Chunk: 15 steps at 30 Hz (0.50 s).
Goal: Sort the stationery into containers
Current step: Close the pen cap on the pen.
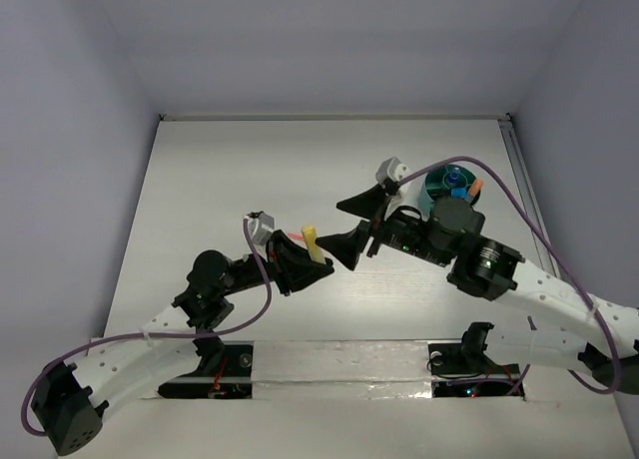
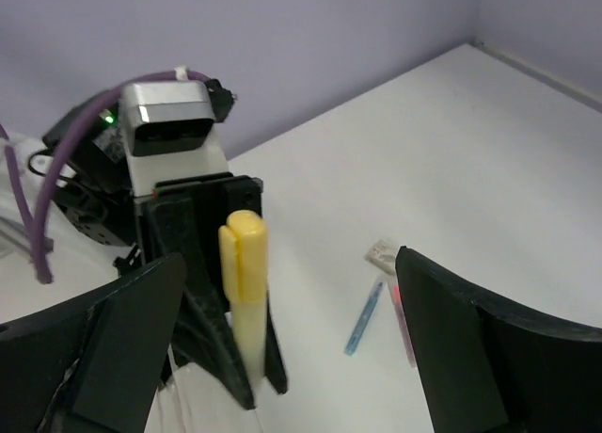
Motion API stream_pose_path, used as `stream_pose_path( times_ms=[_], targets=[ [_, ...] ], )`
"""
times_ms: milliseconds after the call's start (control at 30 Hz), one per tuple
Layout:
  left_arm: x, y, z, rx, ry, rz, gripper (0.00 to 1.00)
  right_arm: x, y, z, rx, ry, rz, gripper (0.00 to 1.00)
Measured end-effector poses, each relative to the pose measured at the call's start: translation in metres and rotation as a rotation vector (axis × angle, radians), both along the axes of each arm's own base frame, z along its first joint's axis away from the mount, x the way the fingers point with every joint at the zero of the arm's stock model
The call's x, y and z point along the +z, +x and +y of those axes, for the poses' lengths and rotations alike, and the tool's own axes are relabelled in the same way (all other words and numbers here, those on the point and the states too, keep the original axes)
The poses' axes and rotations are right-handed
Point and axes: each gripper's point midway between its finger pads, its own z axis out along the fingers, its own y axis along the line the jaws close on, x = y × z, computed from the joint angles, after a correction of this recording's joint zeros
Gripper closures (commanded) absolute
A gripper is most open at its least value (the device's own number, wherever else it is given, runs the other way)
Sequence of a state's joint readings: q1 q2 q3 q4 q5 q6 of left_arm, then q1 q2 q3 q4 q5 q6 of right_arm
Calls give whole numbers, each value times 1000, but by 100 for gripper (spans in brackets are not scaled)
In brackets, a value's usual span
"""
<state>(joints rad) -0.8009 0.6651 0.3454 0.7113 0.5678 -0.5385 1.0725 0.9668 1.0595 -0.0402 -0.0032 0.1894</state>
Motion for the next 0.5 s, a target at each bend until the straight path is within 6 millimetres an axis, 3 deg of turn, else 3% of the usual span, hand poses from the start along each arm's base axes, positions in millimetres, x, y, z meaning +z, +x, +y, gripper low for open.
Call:
stream_pose_path(
  times_ms=[200,500],
  targets=[
    [-4,-11,-2,-53,4,17,100,-29,13,22,130,-57,56,6],
    [-4,-14,-3,-66,3,14,100,-31,-6,42,324,-39,97,22]
  ],
)
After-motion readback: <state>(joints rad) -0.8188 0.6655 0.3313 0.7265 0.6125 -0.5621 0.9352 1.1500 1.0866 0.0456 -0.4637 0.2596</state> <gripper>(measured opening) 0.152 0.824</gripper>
